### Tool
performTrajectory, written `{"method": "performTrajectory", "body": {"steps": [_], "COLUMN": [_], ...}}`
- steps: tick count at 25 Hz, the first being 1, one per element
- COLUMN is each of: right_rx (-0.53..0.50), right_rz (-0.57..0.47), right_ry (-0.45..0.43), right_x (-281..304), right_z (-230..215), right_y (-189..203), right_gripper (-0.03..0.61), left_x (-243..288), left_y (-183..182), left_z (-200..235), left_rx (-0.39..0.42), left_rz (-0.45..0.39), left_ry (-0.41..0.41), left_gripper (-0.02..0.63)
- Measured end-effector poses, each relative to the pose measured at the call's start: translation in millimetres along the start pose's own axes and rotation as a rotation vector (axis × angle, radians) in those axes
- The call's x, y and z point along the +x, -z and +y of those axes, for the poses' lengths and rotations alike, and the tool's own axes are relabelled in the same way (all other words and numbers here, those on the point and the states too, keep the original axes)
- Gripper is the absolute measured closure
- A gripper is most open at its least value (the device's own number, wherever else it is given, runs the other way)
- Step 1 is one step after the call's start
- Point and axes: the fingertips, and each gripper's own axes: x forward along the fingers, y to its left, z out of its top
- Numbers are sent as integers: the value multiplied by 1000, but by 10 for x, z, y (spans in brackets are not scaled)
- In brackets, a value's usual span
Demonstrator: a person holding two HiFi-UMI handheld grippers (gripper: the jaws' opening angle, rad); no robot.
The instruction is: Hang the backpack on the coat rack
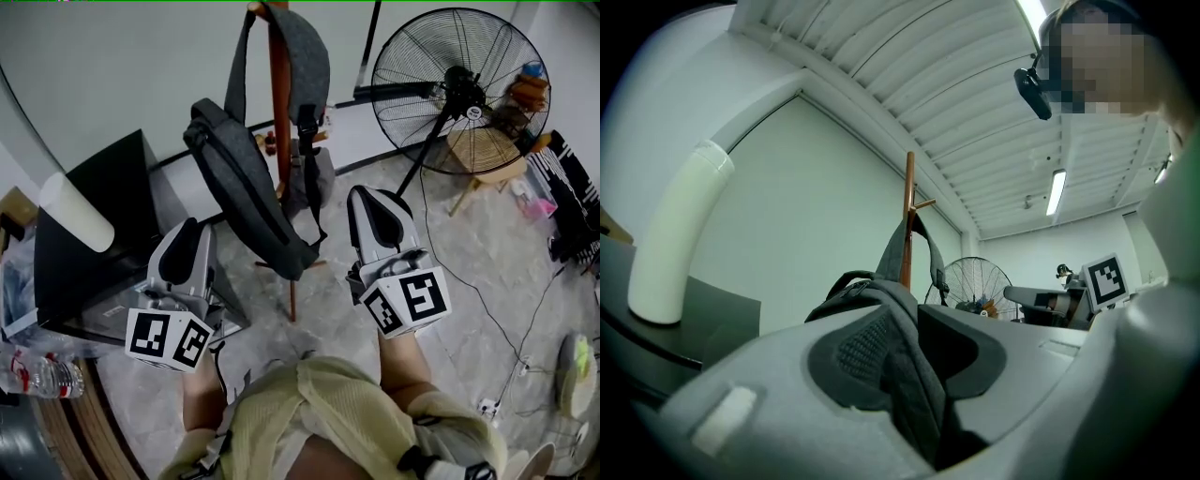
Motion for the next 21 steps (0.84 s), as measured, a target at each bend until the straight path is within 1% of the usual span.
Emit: {"method": "performTrajectory", "body": {"steps": [3, 6, 9, 13, 17, 21], "right_rx": [-17, -31, -33, -15, -10, -10], "right_rz": [-21, -29, -22, -13, -13, 0], "right_ry": [-3, -5, 0, 11, 22, 13], "right_x": [-35, -53, -47, -38, -40, -21], "right_z": [25, 43, 27, -2, -21, -40], "right_y": [-127, -177, -152, -110, -97, -58], "right_gripper": [577, 577, 577, 577, 577, 577], "left_x": [-3, -17, -39, -61, -61, -74], "left_y": [-37, -59, -101, -173, -153, -111], "left_z": [-11, 12, 26, -25, -41, -44], "left_rx": [15, 21, 21, 34, 33, 20], "left_rz": [-6, -6, -7, -17, -8, -6], "left_ry": [-3, -27, -47, -32, -29, -42], "left_gripper": [526, 526, 526, 526, 526, 526]}}
